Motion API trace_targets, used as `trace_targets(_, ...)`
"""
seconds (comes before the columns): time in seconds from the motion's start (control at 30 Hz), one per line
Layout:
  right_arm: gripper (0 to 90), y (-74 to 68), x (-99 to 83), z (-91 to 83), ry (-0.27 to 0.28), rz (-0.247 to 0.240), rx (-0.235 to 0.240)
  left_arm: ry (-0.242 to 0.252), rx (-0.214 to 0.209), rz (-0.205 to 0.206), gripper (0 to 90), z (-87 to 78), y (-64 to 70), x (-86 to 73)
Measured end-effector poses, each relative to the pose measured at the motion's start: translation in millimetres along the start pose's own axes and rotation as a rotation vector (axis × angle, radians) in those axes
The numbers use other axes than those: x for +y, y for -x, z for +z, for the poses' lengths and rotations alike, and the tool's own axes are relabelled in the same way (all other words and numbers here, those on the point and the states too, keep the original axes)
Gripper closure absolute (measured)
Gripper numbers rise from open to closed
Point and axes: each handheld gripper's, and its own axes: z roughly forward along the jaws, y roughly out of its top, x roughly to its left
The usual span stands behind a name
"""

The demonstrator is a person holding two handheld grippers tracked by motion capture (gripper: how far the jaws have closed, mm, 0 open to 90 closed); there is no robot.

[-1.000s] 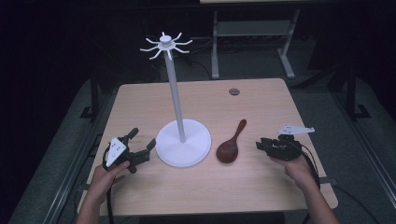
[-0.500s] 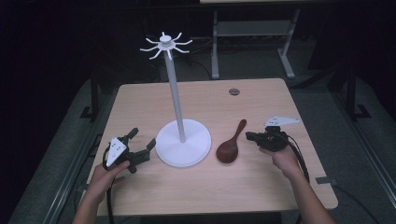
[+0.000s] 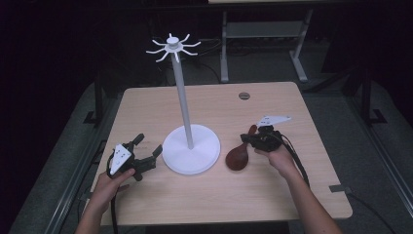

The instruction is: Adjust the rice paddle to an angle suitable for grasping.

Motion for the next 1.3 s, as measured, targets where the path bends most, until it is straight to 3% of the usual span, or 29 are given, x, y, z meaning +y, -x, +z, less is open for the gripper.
trace_targets(0.3,89.7,-6.9,3.8,30.5,-0.063,-0.007,0.022,0.001,0.008,-0.002,12.5,0.1,-0.1,0.0)
trace_targets(0.77,89.7,-23.8,-4.8,57.1,-0.16,-0.062,0.043,0.004,0.005,-0.005,12.6,0.1,-0.1,0.0)
trace_targets(1.3,89.7,-29.2,-8.6,63.8,-0.201,-0.06,0.047,0.007,0.002,-0.007,12.5,0.2,0.5,-0.1)
